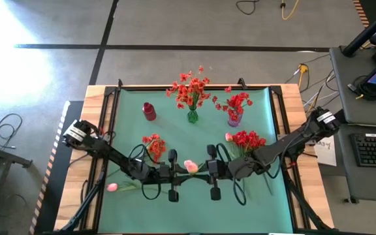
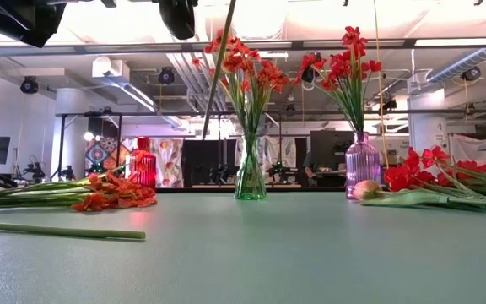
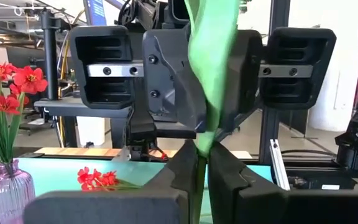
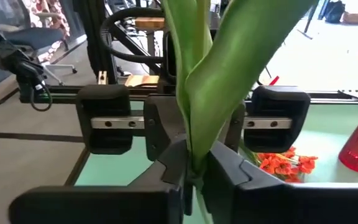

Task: Sort flowers into vase by color
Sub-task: Put the bottom right pink flower in the red flower vase

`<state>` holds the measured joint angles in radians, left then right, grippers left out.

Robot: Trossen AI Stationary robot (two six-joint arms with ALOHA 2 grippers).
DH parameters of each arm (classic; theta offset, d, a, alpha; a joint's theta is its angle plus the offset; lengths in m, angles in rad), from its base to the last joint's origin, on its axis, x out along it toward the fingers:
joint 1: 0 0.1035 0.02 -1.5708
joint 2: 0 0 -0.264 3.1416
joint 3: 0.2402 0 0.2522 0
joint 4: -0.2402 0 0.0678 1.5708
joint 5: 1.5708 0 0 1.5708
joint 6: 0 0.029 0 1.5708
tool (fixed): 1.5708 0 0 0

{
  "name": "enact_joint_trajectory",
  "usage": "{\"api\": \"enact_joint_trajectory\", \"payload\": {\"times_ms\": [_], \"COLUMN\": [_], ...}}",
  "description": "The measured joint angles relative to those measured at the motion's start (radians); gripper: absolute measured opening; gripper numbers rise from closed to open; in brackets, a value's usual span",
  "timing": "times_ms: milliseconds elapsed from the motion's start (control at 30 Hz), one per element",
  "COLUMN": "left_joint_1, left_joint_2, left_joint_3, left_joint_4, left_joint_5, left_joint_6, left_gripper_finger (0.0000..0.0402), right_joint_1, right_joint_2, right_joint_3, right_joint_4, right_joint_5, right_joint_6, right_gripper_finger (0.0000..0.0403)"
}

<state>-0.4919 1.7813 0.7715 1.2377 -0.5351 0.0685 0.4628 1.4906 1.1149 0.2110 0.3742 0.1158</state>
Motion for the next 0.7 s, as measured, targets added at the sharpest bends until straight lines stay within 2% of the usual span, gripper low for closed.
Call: {"api": "enact_joint_trajectory", "payload": {"times_ms": [200,333,467,700], "left_joint_1": [0.004,0.005,0.011,0.053], "left_joint_2": [-0.008,-0.064,-0.186,-0.481], "left_joint_3": [0.0,-0.026,-0.117,-0.315], "left_joint_4": [0.002,0.002,0.001,0.004], "left_joint_5": [-0.011,-0.029,-0.061,-0.285], "left_joint_6": [0.021,0.077,0.117,0.238], "left_gripper_finger": [0.0002,0.0001,0.0,0.0], "right_joint_1": [0.001,0.001,0.001,0.001], "right_joint_2": [-0.005,-0.045,-0.093,-0.152], "right_joint_3": [0.011,0.025,0.028,0.027], "right_joint_4": [-0.003,-0.025,-0.093,-0.17], "right_joint_5": [0.014,0.016,0.019,0.019], "right_joint_6": [-0.013,-0.022,-0.019,-0.003], "right_gripper_finger": [0.0124,0.0172,0.0203,0.0228]}}
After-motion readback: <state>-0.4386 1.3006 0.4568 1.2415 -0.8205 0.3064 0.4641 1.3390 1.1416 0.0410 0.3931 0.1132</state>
